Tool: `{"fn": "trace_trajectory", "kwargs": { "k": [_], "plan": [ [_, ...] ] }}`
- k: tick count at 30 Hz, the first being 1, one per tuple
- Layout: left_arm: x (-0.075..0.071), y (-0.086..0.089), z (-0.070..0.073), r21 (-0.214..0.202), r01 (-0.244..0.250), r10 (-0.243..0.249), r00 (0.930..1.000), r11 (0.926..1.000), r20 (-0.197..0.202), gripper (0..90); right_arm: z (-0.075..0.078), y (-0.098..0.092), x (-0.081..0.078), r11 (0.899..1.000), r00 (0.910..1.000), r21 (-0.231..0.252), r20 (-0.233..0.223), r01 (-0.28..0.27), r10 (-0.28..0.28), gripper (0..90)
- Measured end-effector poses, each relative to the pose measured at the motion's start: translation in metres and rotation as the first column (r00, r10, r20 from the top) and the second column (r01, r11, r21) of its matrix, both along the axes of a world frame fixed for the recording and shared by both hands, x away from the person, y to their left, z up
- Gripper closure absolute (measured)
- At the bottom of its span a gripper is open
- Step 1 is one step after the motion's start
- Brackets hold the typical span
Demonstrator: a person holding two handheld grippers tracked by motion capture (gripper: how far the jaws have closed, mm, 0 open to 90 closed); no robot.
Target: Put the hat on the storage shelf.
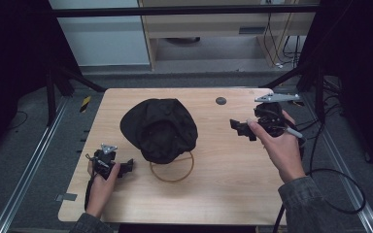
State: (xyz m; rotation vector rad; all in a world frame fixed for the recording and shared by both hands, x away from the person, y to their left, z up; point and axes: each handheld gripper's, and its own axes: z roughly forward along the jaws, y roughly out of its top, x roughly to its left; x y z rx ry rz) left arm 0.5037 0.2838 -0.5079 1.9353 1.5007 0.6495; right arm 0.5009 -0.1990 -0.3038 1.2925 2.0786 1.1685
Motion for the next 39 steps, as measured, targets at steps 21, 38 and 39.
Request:
{"fn": "trace_trajectory", "kwargs": {
  "k": [21,38,39],
  "plan": [
    [0.0,0.001,0.0,0.0,0.005,-0.005,1.0,1.0,0.0,0.0,-0.062,-0.012,0.048,0.996,0.9913,0.002,-0.096,0.09,-0.09,8.1],
    [0.0,0.001,0.0,0.0,0.006,-0.006,1.0,1.0,0.0,0.0,-0.1,-0.009,0.061,0.993,0.9847,-0.012,-0.126,0.12,-0.121,8.1],
    [0.0,0.001,0.0,0.0,0.006,-0.006,1.0,1.0,0.0,0.0,-0.102,-0.009,0.062,0.992,0.9847,-0.009,-0.122,0.124,-0.124,8.4]
  ]
}}
